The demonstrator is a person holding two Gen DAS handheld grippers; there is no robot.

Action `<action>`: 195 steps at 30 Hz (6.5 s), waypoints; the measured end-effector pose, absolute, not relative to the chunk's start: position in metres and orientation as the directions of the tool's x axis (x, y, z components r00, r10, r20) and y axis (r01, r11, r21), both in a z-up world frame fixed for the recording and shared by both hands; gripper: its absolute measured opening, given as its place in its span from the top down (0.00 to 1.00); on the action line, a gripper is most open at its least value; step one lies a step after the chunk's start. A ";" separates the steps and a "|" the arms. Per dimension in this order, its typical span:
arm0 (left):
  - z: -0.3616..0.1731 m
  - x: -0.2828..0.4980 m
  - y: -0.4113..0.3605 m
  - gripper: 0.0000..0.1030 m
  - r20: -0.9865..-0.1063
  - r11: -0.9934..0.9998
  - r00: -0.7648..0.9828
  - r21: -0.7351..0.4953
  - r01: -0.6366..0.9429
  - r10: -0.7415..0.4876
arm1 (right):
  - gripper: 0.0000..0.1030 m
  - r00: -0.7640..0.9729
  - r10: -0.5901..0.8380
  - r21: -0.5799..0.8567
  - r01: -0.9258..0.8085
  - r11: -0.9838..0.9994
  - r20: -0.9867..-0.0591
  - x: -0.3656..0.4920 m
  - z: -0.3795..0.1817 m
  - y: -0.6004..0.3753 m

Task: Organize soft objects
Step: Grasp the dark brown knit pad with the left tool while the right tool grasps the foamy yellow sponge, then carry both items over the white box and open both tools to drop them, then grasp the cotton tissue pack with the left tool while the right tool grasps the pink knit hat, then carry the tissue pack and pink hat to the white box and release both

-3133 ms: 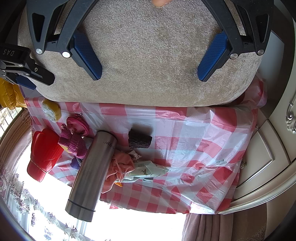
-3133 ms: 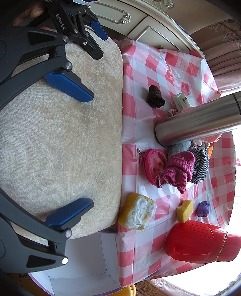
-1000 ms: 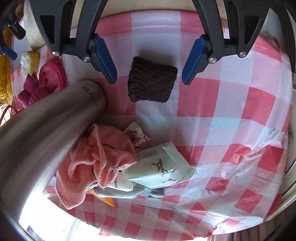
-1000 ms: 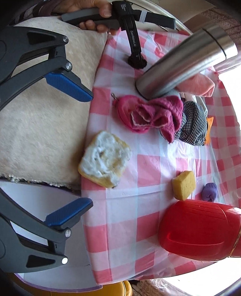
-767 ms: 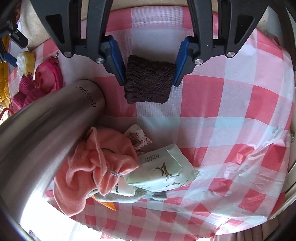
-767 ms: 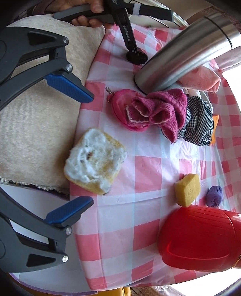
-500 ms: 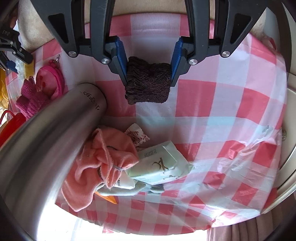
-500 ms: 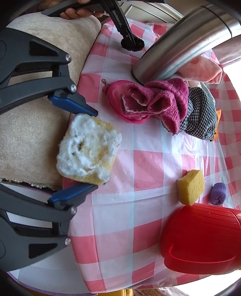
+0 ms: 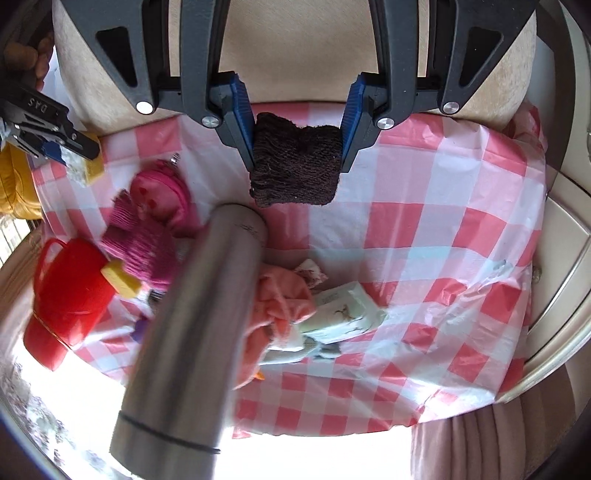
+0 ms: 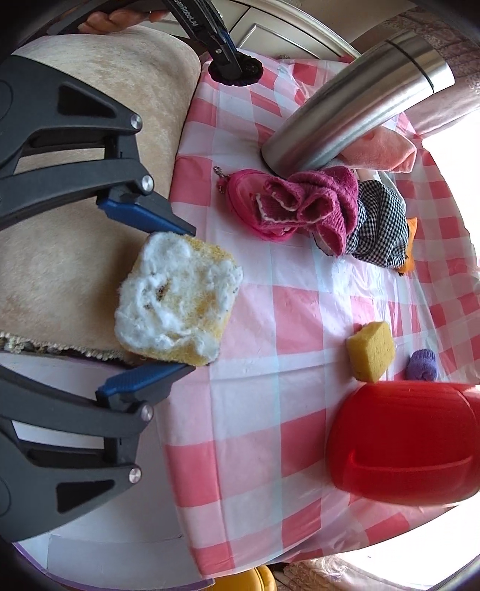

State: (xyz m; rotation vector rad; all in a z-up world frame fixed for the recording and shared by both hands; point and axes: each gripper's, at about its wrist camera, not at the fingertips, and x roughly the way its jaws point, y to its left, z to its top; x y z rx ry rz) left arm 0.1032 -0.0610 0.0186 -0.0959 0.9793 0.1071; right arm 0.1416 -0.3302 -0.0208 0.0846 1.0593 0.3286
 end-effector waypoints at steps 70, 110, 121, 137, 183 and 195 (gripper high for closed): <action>0.034 0.058 -0.092 0.32 -0.763 0.948 0.587 -0.318 0.025 -0.272 | 0.16 0.612 0.230 0.101 -0.238 0.966 -0.757 0.078 0.026 -0.386; -0.004 0.283 0.059 0.15 -0.847 0.759 0.496 -0.447 -0.474 -0.189 | 0.16 0.591 0.253 -0.077 -0.475 0.877 -0.766 0.191 0.010 -0.227; -0.032 0.298 0.047 0.28 -0.882 0.792 0.423 -0.404 -0.458 -0.206 | 0.60 0.504 0.311 0.015 -0.507 0.862 -0.806 0.205 -0.006 -0.224; -0.011 0.230 0.076 0.32 -0.833 0.762 0.540 -0.428 -0.487 -0.123 | 0.69 0.536 0.363 0.068 -0.491 0.868 -0.763 0.181 0.007 -0.240; 0.041 0.039 -0.168 0.31 -0.755 0.901 0.530 -0.433 0.040 -0.386 | 0.68 0.593 0.172 0.122 -0.123 0.985 -0.787 0.066 0.005 -0.449; 0.034 0.038 -0.262 0.26 -0.764 0.846 0.365 -0.457 0.275 -0.531 | 0.37 0.627 0.102 0.125 -0.007 0.992 -0.773 0.057 0.012 -0.494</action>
